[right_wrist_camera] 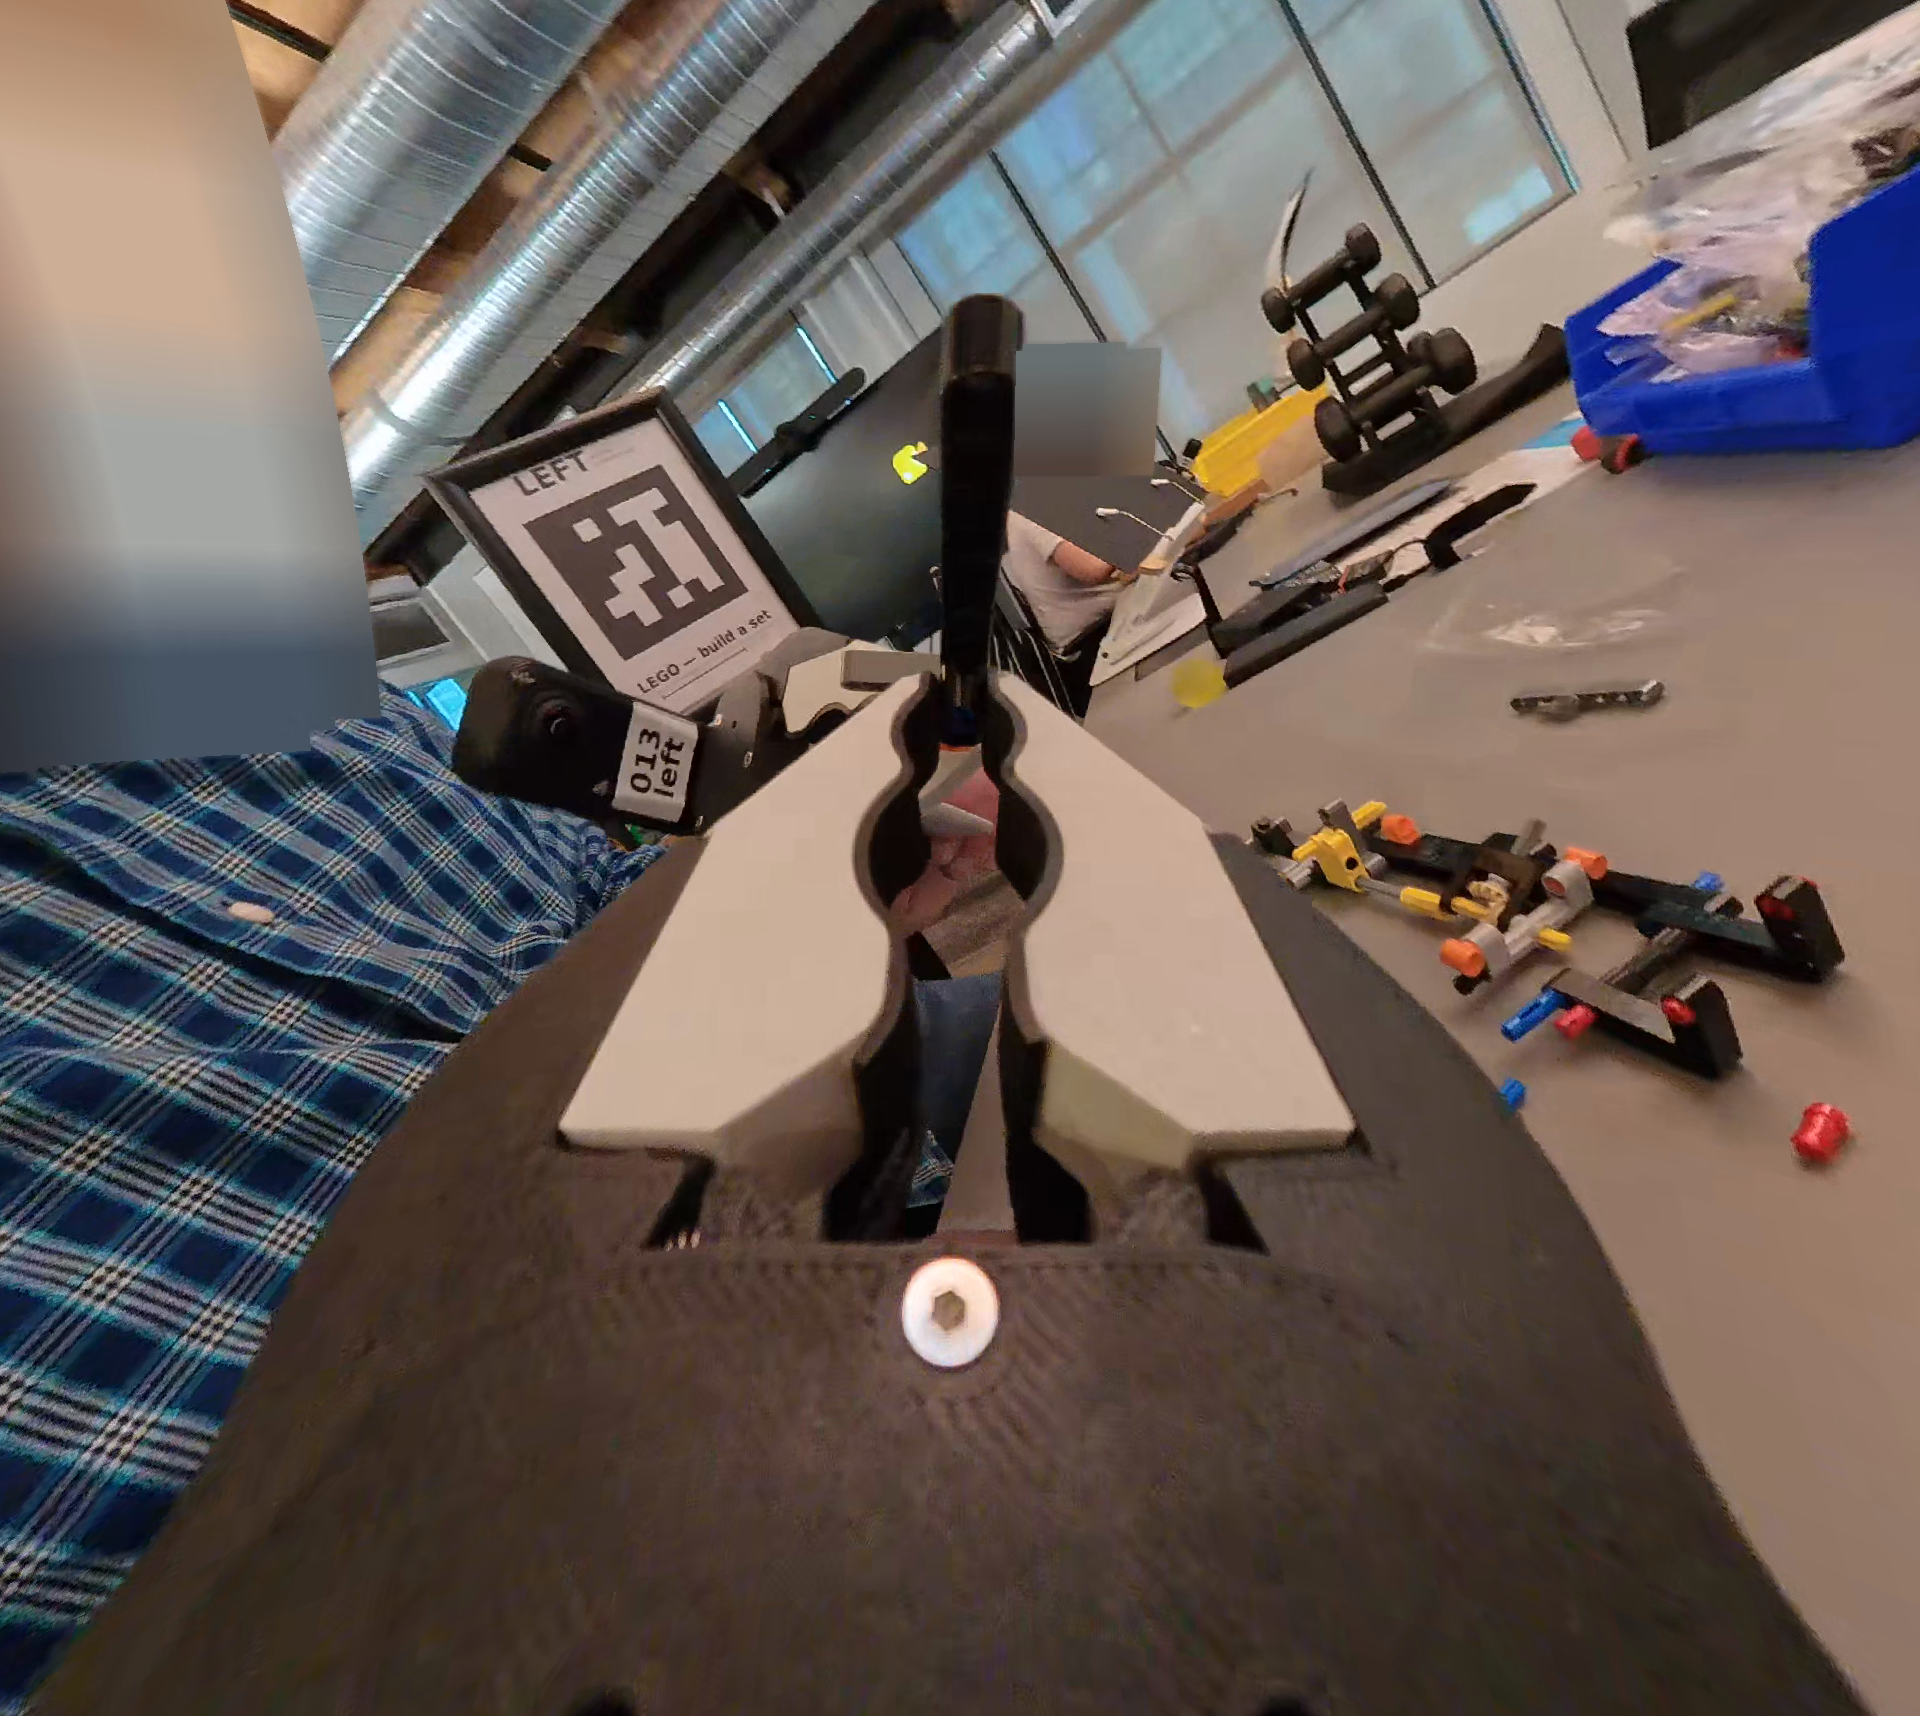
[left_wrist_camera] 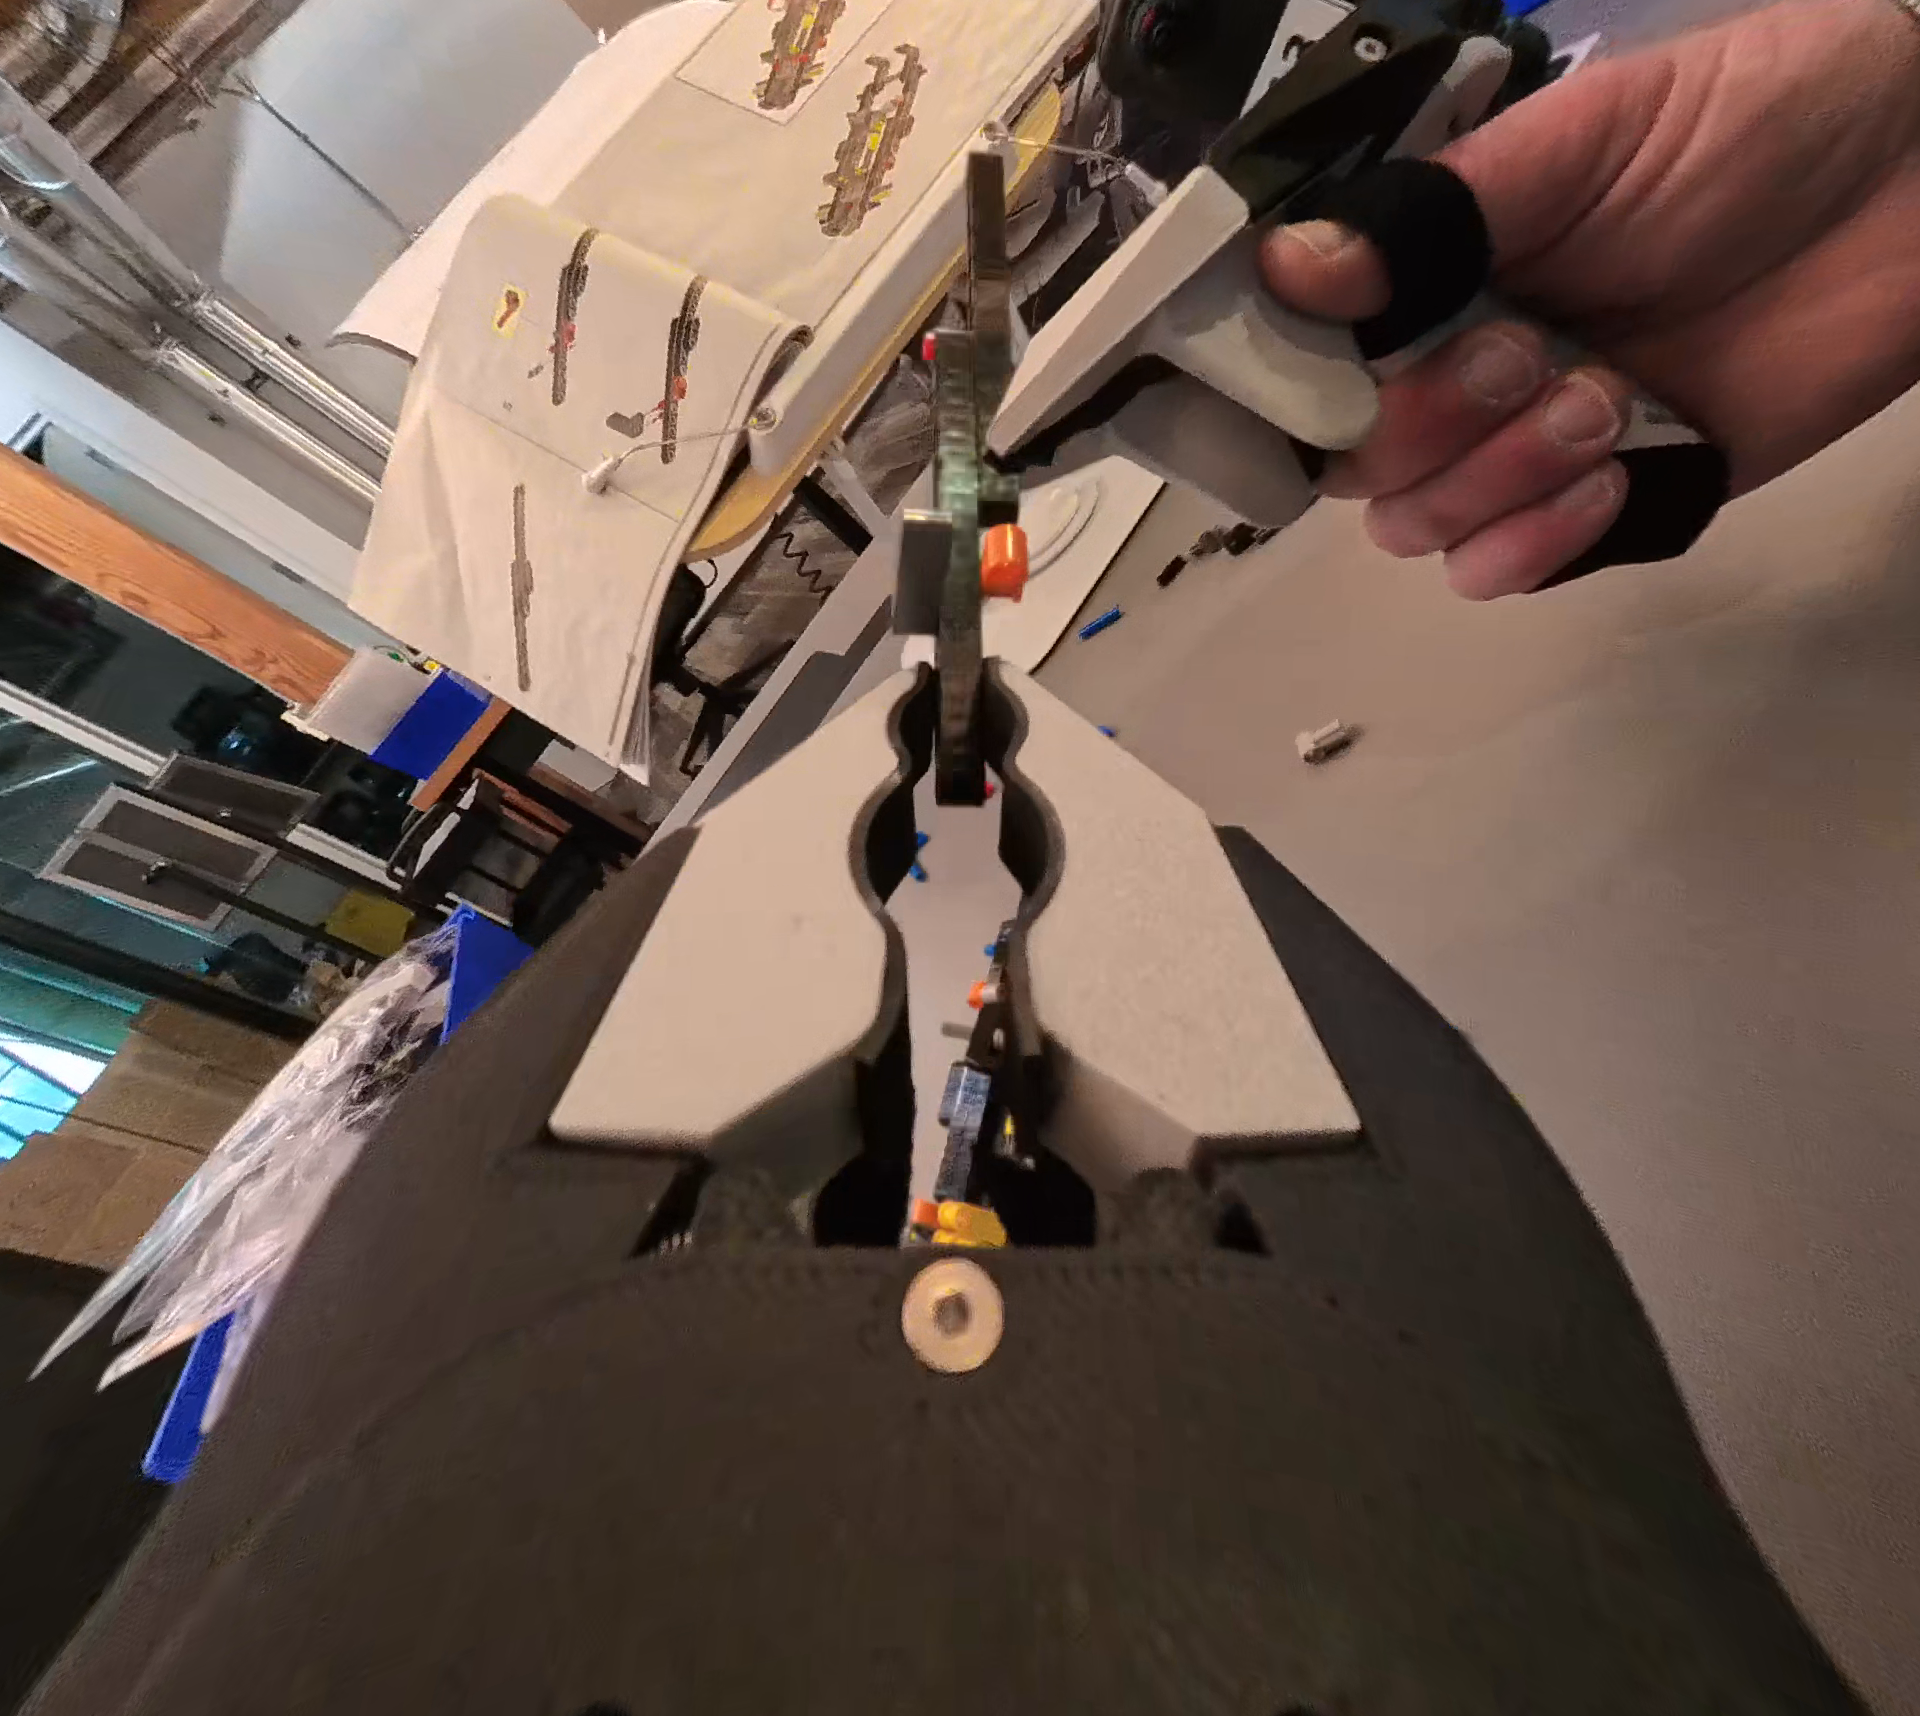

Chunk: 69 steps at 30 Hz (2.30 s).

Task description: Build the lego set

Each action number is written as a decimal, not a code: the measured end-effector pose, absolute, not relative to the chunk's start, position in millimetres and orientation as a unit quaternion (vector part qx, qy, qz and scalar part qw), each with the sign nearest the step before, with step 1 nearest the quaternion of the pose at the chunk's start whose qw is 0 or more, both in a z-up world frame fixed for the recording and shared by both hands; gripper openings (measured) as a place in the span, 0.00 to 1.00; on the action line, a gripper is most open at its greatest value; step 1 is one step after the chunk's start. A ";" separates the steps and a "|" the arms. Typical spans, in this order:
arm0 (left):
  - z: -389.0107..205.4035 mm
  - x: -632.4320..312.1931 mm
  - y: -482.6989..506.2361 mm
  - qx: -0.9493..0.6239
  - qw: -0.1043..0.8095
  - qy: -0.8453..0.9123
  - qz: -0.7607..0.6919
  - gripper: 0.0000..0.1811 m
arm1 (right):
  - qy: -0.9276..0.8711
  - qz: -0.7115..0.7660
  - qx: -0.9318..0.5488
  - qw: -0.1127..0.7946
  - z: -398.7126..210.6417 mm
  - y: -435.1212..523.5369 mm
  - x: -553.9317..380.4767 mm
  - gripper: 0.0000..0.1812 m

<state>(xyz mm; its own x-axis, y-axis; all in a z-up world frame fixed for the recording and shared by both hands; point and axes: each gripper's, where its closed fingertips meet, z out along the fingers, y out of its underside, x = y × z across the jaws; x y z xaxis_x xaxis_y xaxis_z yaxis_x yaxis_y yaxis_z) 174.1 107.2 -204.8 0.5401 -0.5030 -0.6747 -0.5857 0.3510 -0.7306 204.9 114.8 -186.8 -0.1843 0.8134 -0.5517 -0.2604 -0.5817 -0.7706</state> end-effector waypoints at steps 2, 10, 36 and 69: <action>-202.4 173.5 108.4 -0.571 0.668 0.477 0.028 0.09 | -0.275 0.720 -0.511 0.381 -183.6 115.2 207.4 0.03; -197.3 174.9 99.6 -0.617 0.627 0.458 -0.126 0.24 | -0.309 0.699 -0.498 0.409 -179.8 120.3 220.7 0.03; -228.5 205.5 110.8 -0.689 0.457 0.486 -0.284 0.06 | -0.510 0.532 -0.521 0.431 -208.6 107.4 203.7 0.03; -160.8 225.3 199.5 -0.647 0.499 0.521 -0.247 0.33 | -0.339 0.578 -0.537 0.512 -189.7 185.1 262.6 0.03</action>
<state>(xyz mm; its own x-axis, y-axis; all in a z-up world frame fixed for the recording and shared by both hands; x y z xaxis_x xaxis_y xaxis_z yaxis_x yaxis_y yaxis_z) 225.3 199.5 -160.8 0.3349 -0.9205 -0.2014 -0.4275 0.0420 -0.9030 262.6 185.1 -189.7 0.1018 0.9565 -0.2734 -0.2271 -0.2452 -0.9425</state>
